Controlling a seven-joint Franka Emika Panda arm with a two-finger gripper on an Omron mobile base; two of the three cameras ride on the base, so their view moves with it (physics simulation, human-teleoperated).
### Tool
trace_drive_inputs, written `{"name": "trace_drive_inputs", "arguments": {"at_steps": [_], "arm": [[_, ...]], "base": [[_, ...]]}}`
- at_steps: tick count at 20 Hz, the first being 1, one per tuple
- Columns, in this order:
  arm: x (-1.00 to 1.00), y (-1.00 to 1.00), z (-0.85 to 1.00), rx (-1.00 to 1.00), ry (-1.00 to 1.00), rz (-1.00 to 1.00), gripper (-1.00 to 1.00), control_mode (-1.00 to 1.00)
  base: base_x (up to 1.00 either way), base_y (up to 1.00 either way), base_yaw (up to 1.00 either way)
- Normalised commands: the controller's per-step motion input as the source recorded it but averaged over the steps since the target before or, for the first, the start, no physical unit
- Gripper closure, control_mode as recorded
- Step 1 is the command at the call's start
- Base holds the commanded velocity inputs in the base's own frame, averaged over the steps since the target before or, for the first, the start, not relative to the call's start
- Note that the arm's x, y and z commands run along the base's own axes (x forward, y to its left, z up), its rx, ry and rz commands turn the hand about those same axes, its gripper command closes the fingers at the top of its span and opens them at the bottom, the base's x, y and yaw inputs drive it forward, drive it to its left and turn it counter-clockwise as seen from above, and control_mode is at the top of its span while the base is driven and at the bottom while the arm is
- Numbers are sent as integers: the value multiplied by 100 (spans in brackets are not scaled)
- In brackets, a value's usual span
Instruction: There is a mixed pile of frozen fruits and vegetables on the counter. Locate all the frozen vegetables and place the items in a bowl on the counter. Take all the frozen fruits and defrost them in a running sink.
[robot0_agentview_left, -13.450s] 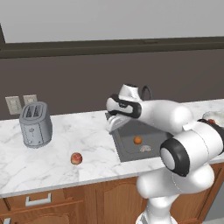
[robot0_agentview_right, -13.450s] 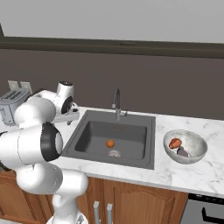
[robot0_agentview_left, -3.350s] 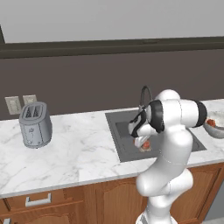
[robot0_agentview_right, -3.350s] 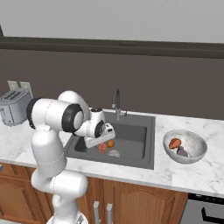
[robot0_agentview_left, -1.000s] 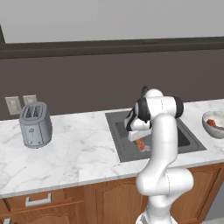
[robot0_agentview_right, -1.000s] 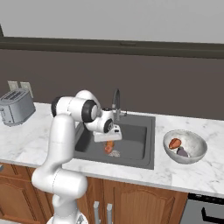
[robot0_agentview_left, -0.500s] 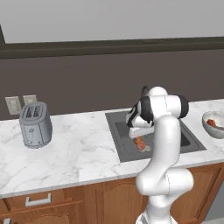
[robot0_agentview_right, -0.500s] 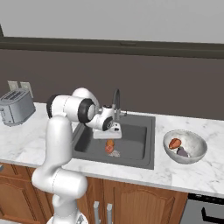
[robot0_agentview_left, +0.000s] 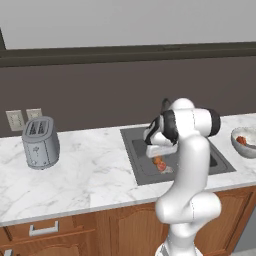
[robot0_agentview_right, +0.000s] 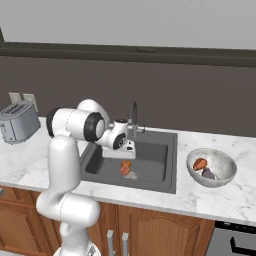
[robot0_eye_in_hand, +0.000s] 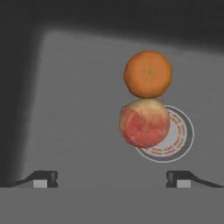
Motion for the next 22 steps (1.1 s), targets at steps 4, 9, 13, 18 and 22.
{"name": "trace_drive_inputs", "arguments": {"at_steps": [4, 9, 13, 18, 22], "arm": [[-9, 18, 35, -1, -6, -5, -100, -100], [-9, 21, 33, -2, -6, -4, -100, -100], [-12, 14, 40, -1, -5, -3, -100, -100], [-16, 1, 49, 0, -3, -2, -100, -100], [-13, 0, 49, 0, -5, -1, -100, -100]], "base": [[0, 0, 0], [0, 0, 0], [0, 0, 0], [0, 0, 0], [0, 0, 0]]}}
